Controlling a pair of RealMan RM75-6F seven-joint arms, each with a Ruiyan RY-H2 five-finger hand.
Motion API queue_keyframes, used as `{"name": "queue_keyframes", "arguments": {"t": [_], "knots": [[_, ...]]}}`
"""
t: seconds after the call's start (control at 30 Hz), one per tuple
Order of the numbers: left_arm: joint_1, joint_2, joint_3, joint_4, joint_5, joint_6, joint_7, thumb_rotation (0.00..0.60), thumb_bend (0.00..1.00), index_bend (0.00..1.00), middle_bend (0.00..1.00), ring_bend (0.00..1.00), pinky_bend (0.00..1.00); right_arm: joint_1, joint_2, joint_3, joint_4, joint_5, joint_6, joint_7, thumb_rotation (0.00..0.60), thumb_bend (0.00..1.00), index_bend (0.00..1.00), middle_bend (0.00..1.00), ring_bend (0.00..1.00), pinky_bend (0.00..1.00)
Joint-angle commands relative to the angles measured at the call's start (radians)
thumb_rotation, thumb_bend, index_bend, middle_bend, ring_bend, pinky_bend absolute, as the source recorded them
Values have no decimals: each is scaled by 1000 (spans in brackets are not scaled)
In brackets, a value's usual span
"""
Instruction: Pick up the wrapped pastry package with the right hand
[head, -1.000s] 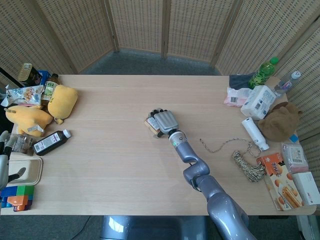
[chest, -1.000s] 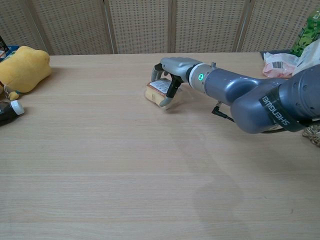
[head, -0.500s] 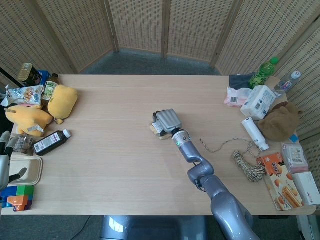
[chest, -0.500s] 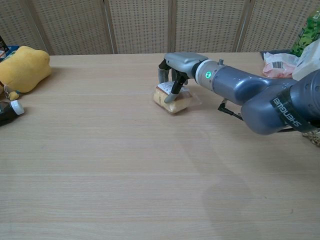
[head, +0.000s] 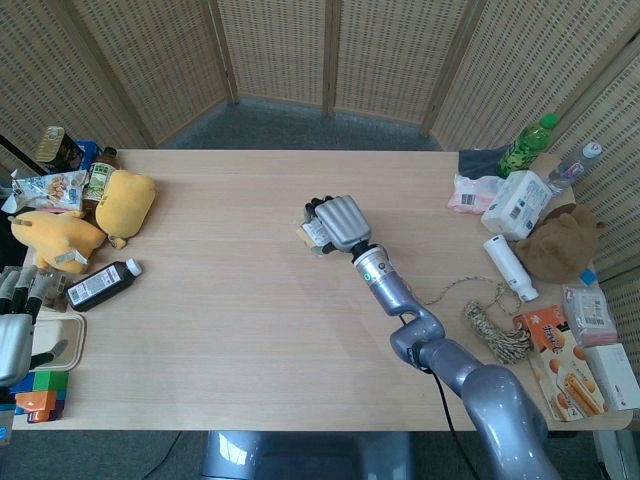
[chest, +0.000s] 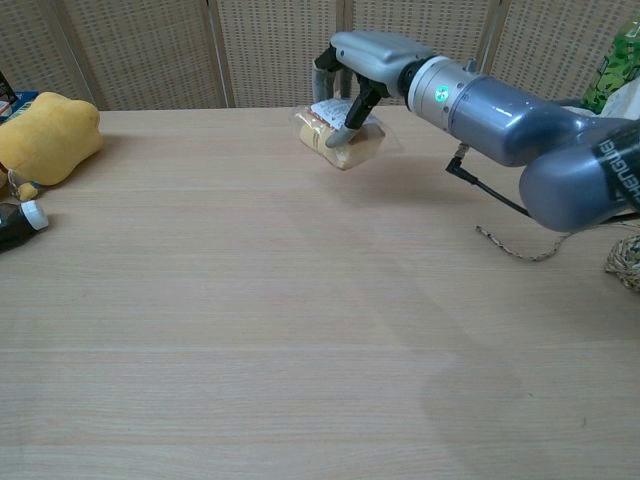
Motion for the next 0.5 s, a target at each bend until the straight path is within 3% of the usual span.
{"name": "queue_keyframes", "arguments": {"t": [0.03, 0.23, 0.33, 0.5], "knots": [[2, 10, 3, -16, 13, 6, -11, 600, 0, 174, 0, 0, 0, -57, 201, 77, -395, 68, 103, -261, 600, 82, 483, 543, 454, 582], [5, 33, 7, -54, 40, 16, -39, 600, 0, 173, 0, 0, 0, -102, 377, 152, -843, 186, 177, -588, 600, 84, 485, 545, 454, 582], [7, 44, 9, -72, 53, 22, -51, 600, 0, 173, 0, 0, 0, -111, 433, 174, -986, 234, 207, -704, 600, 83, 488, 545, 454, 583], [12, 60, 13, -98, 74, 35, -62, 600, 0, 173, 0, 0, 0, -119, 489, 197, -1124, 302, 247, -807, 600, 83, 488, 545, 454, 583]]}}
